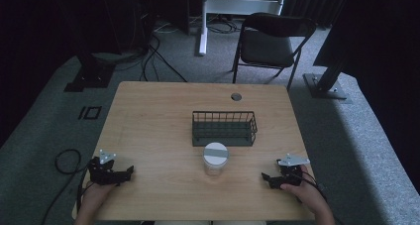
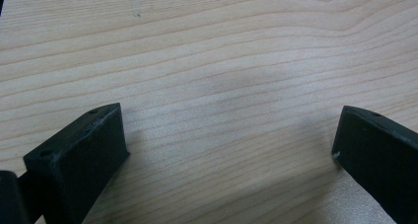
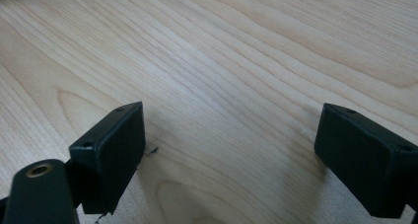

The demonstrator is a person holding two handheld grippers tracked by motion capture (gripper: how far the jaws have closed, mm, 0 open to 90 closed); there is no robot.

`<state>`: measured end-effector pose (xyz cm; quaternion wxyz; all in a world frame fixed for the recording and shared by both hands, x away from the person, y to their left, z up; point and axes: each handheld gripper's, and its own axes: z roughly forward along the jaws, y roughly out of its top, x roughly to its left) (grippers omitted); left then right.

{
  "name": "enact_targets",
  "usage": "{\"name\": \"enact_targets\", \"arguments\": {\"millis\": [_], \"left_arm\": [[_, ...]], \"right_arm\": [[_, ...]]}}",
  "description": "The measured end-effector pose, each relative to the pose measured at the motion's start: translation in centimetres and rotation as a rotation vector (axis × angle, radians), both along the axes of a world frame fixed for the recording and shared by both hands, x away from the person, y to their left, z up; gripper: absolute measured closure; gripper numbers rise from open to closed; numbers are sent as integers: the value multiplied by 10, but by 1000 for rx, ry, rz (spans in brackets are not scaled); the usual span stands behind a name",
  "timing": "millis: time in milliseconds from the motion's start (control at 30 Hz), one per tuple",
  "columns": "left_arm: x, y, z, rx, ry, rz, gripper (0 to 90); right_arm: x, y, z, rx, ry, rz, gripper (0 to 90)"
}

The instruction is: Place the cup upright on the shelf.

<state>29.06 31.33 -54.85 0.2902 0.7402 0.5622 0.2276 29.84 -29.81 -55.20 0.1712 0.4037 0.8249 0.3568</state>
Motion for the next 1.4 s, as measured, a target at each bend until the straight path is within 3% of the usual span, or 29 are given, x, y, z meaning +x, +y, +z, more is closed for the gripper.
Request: {"name": "enact_targets", "arguments": {"millis": [833,1067,1400], "left_arm": [[1,0,0,0,0,-2,1],[1,0,0,0,1,-2,1],[1,0,0,0,1,-2,1]], "right_arm": [[0,0,0,0,-1,-5,119],[-1,2,0,0,-8,20,130],[0,13,9,43,-13,47,125]]}}
